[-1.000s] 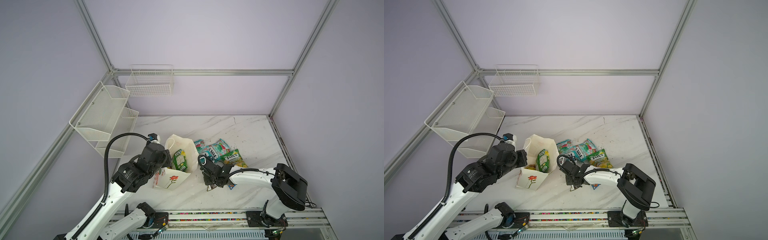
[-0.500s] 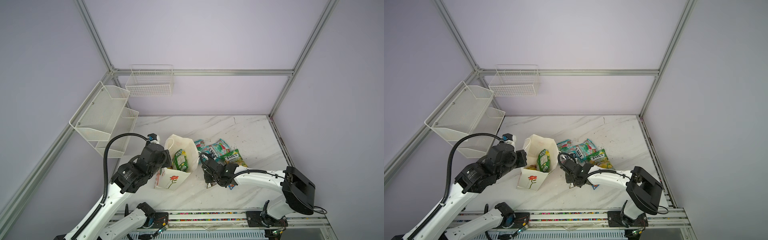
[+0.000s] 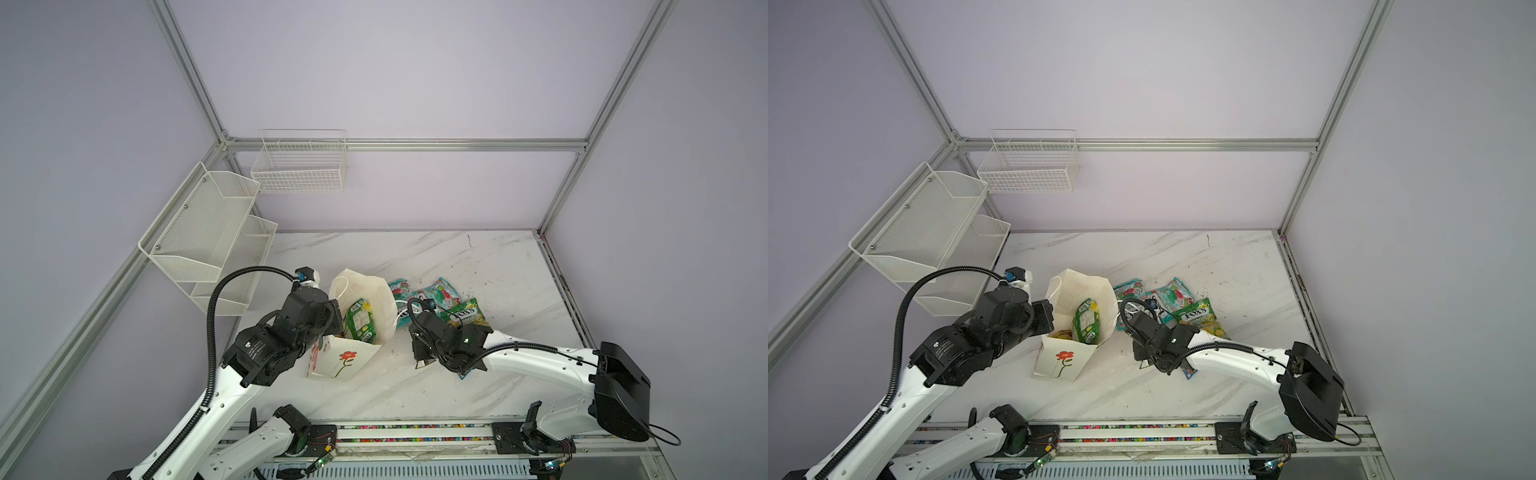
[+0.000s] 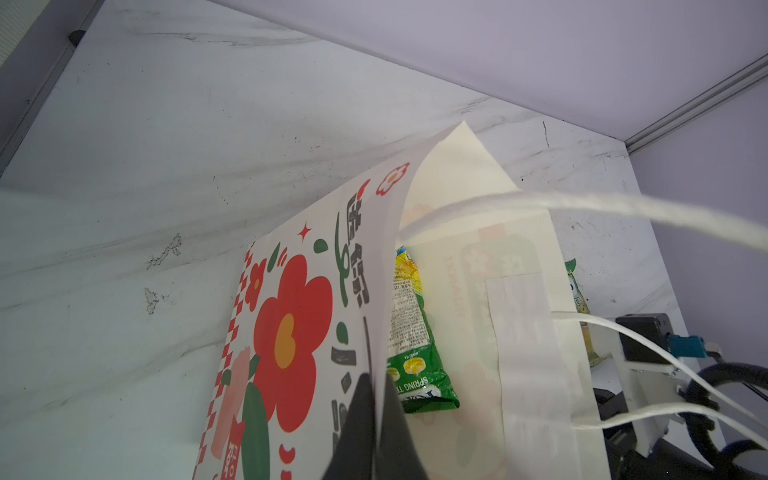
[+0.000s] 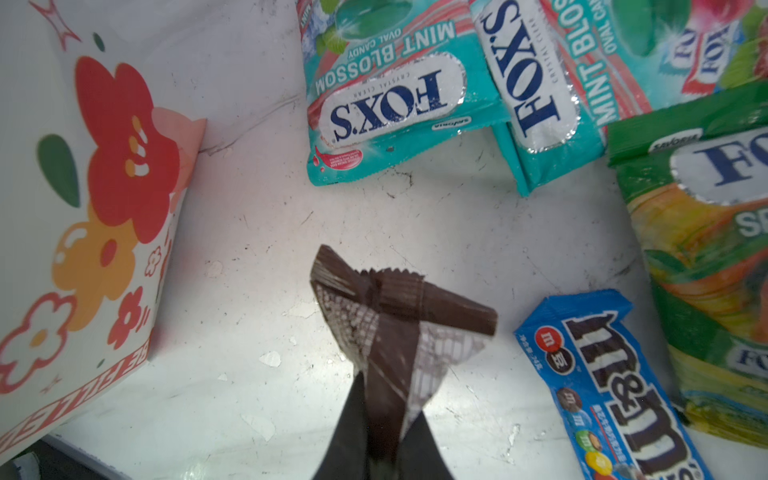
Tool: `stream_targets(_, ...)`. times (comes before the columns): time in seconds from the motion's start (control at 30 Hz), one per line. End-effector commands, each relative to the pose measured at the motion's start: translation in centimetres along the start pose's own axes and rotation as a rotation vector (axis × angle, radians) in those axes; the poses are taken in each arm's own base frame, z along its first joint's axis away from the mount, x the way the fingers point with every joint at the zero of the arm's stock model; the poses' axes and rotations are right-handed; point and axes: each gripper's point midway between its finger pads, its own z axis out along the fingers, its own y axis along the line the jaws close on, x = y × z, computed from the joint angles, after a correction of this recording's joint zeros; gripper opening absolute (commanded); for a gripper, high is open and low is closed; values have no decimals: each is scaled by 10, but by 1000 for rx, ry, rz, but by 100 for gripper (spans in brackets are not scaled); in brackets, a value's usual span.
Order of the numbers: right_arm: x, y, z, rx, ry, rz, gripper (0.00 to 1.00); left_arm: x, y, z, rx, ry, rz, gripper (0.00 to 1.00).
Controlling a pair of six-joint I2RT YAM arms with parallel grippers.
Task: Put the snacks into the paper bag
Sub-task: 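Close the right gripper on the brown chocolate bar and lift it, then raise the brown chocolate bar higher with the right gripper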
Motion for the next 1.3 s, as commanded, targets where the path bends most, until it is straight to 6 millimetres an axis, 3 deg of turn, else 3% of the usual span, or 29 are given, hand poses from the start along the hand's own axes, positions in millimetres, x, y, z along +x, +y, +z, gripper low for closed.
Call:
stream_targets(0.0, -16, 2, -20, 2, -54, 20, 13, -18, -7, -4, 36, -83, -20, 0)
stream_targets(0.2, -27, 2, -37, -5, -92, 29, 13, -18, -7, -5, 37, -86, -22, 0)
stream_targets(0.87, -37, -16, -54, 37, -146, 40, 13, -19, -7, -7, 43, -87, -27, 0)
stream_targets(1.27, -59, -31, -77, 53, -209, 63, 13, -16, -7, -7, 46, -80, -36, 0)
